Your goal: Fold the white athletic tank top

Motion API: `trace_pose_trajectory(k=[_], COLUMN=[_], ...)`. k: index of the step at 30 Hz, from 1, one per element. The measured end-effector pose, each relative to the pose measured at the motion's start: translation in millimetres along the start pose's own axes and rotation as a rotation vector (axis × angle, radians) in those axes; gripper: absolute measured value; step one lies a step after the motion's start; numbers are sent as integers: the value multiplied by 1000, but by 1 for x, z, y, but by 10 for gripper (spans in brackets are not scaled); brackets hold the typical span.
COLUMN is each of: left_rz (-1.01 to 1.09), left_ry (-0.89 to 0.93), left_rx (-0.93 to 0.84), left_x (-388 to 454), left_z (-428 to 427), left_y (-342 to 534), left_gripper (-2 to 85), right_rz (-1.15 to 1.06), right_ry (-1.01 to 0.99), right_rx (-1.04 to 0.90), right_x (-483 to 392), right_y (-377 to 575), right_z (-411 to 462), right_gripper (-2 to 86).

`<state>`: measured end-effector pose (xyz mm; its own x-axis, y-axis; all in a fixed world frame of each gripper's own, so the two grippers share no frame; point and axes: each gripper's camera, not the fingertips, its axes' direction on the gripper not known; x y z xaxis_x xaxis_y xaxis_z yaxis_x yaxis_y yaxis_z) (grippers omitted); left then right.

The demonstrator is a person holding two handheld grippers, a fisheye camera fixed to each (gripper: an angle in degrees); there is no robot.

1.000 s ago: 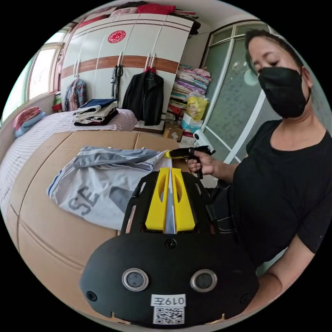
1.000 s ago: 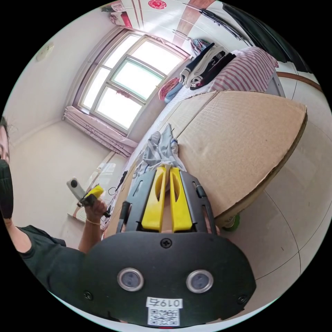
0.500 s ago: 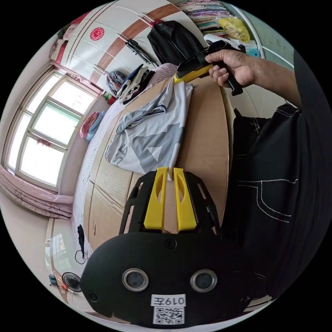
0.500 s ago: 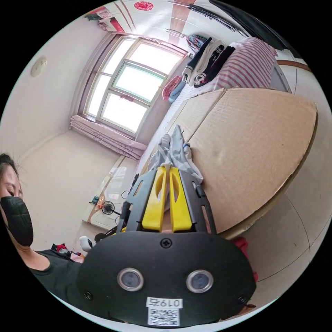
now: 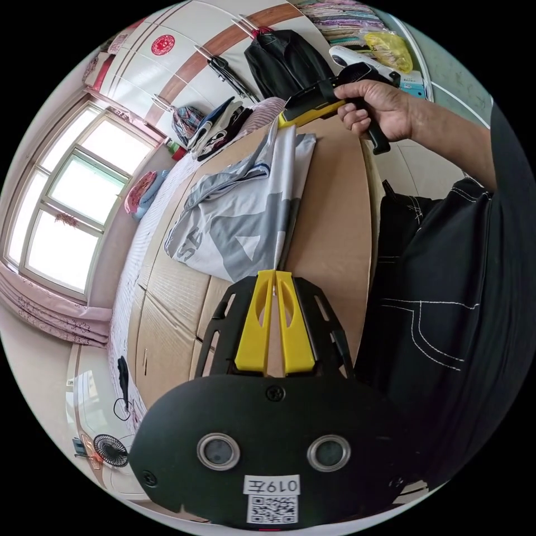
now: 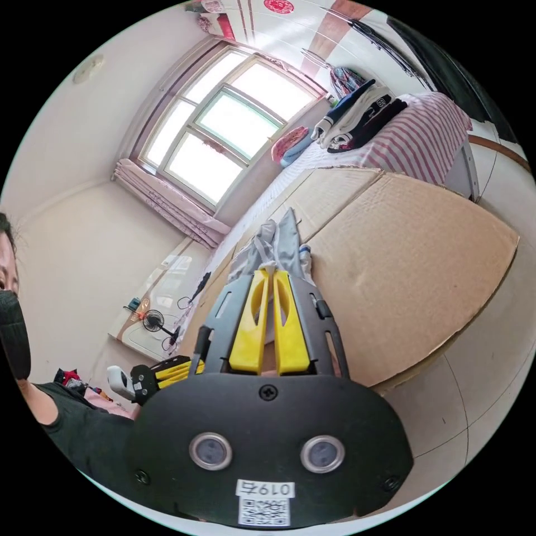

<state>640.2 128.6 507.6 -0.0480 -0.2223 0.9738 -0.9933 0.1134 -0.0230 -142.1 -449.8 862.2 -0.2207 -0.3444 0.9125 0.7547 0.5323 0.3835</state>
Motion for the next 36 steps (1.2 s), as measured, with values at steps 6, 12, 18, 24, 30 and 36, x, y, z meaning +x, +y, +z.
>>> trace_pose_trajectory(k=[6,12,18,24,30,36], left_rz=[0,24,39,58,84,88], left_ry=[2,14,24,42,46,63], left_rx=[-6,-24,-33,-40,-48,-47], left_x=[17,27,33,34,34,29], left_z=[-25,-41,-50,-51,-44,-29], left_y=[-1,-7,-13,-19,-25,-28], left_gripper=[11,11,11,12,12,12], right_rz=[12,50,91,96,83,24], right_ry=[48,14,-65,-101,-91,-33], right_rx=[-71,-81,-95,-109,-153,-247], right_x=[24,47,73,91,100,96], right_y=[-4,-13,-26,-41,-66,-91], right_z=[16,27,35,45,63,92], right_gripper=[-4,-3,2,8,11,22])
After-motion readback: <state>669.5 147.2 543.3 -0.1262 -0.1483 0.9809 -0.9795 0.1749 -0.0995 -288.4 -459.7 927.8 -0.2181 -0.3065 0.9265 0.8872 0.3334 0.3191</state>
